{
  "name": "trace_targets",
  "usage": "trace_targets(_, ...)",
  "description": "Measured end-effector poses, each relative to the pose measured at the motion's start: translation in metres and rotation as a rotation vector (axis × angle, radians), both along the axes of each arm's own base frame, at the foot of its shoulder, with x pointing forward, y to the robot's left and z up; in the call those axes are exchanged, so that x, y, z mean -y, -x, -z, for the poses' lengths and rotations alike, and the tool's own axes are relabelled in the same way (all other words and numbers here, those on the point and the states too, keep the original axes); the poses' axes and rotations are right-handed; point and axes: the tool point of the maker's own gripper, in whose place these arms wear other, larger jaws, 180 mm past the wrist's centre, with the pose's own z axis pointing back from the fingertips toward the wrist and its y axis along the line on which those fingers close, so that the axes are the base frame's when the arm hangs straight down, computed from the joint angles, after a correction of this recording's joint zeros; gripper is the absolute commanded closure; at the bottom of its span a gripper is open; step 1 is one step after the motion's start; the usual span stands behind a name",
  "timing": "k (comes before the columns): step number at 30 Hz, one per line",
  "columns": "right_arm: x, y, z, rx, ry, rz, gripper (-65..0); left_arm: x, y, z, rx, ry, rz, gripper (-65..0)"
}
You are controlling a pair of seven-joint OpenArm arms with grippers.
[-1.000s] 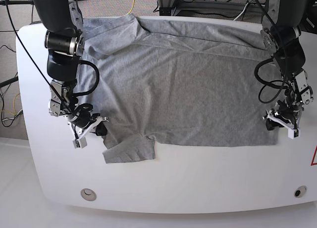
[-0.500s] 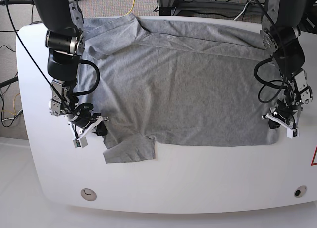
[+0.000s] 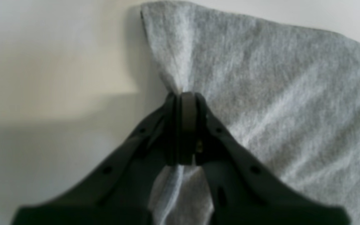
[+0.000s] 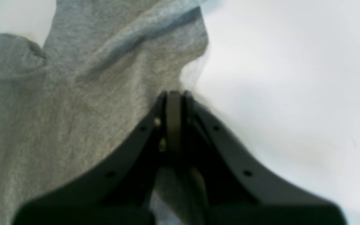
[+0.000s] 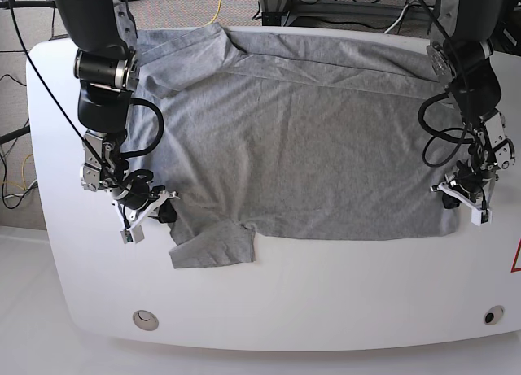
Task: Fold the T-shirt properly
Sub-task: 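Close the left gripper on the hem corner beside it, then lift the hem with both grippers and fold it over toward the collar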
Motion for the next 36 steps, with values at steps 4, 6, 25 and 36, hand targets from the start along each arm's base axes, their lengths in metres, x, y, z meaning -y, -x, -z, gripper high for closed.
trace_targets(4, 0.000, 0.000, 0.000, 0.001, 0.000, 0.000, 0.0, -0.001, 0.001, -0.001, -0.001, -0.014, 0.004, -0.2)
trace_targets(6, 0.000, 0.000, 0.000, 0.001, 0.001, 0.000, 0.0, -0.002, 0.002, -0.002, -0.003, -0.021, 0.006, 0.0)
trace_targets(25, 0.012, 0.010, -0.014, -0.042, 0.104, -0.073, 0.0, -0.004, 0.010, -0.017, 0.034, -0.098, 0.057, 0.0)
trace_targets(36, 0.018, 0.014, -0.056, 0.057, 0.256, -0.130, 0.0, 0.015, 0.031, -0.009, 0.014, -0.117, 0.162, 0.0)
